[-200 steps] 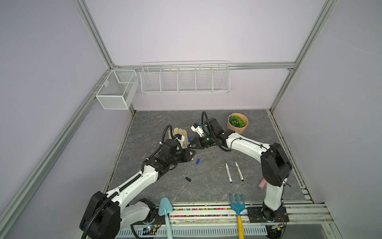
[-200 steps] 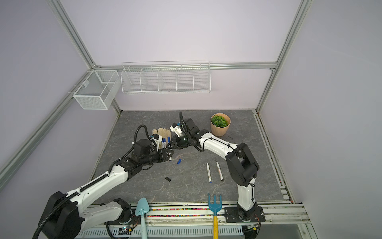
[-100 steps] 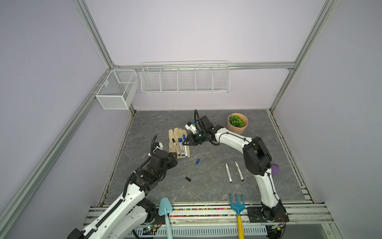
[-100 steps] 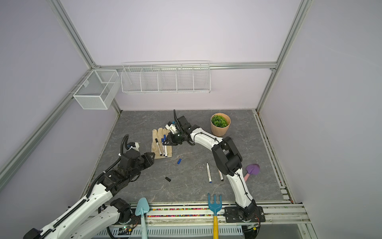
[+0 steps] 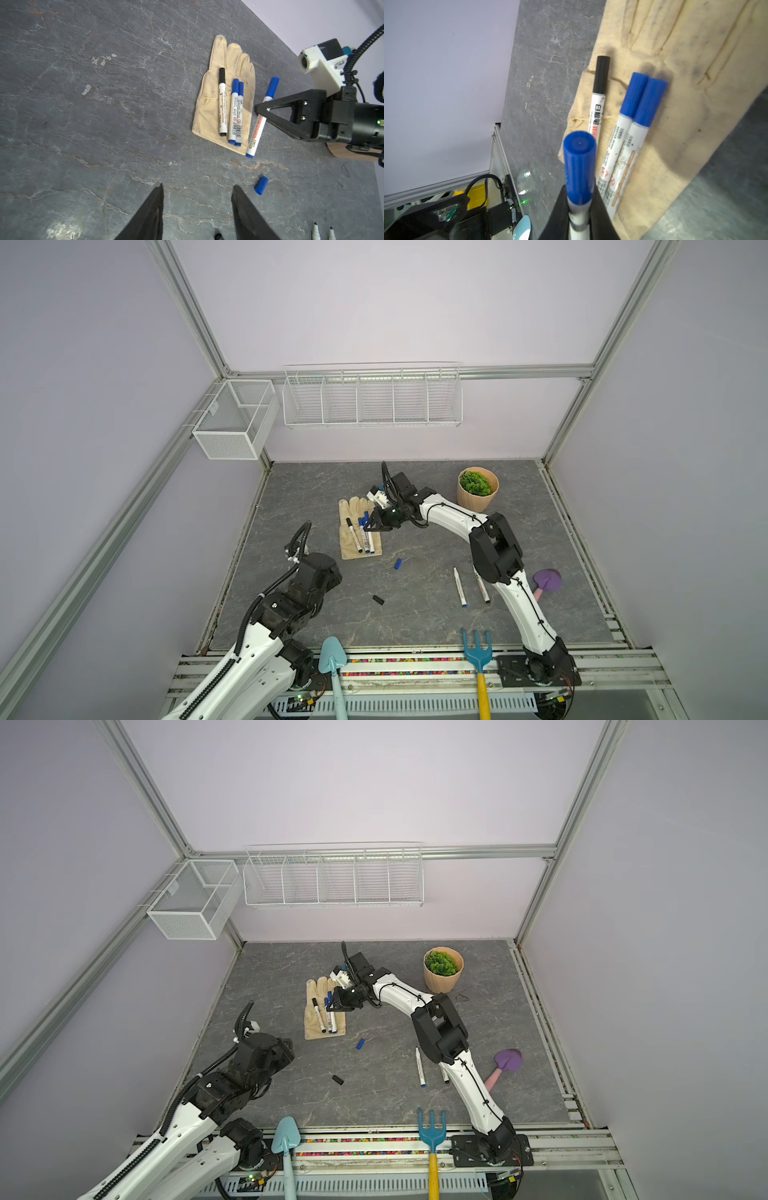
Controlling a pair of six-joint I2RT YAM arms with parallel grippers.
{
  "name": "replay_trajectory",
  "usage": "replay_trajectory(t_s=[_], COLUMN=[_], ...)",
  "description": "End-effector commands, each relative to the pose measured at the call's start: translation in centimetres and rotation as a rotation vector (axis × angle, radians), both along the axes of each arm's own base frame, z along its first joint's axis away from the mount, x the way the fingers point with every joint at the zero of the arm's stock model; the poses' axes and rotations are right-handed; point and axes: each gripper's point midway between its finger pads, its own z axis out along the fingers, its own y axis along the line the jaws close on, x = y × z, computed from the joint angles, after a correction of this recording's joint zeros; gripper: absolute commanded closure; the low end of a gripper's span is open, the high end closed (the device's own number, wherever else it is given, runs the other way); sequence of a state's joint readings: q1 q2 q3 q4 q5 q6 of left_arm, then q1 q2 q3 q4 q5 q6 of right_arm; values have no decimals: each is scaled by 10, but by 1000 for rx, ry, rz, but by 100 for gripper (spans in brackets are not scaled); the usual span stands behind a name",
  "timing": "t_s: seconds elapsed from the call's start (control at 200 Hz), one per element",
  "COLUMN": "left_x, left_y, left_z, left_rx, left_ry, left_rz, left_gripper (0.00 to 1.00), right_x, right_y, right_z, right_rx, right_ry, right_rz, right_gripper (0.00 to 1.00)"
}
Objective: Insert the pens into the pen caps
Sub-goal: 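Lay the capped marker on the glove with the right gripper and release, then grasp an uncapped black-tipped white marker on the table with the right gripper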
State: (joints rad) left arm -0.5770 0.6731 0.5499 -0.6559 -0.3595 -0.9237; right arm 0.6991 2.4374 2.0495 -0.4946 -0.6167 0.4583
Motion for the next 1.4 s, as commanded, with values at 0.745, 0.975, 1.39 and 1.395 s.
replay_trajectory(t_s=[0.745,0.975,1.39,1.395], left_x=[10,22,27,27], left_y=[-21,-41,-63,-63], left_z=[-11,-15,-26,-26], left_rx=[-14,-41,-108,-108], left_ry=[32,9,-8,-8], left_rz=[-82,-154,-192,-193], left_gripper=[47,46,42,42], right_x=[22,-22,-135,-135], right_y=[-45,-134,-289,-289], right_z=[18,51,-17,-18], right_rx=[-168,-306,-682,-684], right_ry=[-138,-218,-57,-57], right_rz=[-75,-199,-415,-414], right_gripper=[51,48,47,47])
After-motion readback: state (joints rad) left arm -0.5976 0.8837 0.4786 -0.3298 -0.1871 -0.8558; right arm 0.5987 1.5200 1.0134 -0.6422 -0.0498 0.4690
